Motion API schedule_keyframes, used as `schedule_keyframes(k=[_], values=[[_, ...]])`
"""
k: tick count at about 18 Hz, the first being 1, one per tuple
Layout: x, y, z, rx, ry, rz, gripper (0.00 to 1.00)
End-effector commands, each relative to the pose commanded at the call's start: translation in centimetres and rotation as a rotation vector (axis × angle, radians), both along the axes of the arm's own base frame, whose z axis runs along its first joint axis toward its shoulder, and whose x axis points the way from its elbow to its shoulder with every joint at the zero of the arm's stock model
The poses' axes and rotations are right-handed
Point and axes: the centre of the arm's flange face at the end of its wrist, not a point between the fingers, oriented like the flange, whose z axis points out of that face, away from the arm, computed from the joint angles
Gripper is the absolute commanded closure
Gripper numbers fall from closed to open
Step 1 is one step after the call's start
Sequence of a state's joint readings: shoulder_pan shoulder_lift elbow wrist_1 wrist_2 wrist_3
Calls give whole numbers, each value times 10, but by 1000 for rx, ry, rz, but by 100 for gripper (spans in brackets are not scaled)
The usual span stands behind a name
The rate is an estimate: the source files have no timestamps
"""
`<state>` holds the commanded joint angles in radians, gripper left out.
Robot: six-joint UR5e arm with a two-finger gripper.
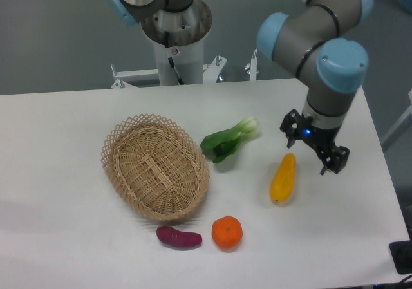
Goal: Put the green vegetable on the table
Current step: 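Raise the open gripper away from the bok choy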
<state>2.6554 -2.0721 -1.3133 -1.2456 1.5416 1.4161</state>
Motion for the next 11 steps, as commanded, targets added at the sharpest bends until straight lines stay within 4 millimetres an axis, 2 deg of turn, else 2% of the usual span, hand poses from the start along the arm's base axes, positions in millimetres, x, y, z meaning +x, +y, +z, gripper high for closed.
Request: schedule_keyframes(k=[3, 5, 11], values=[[-4, 13, -11, -15, -4, 20, 0], [-4, 14, -17, -25, -17, 20, 0], [-4, 13, -20, -30, -19, 20, 0]])
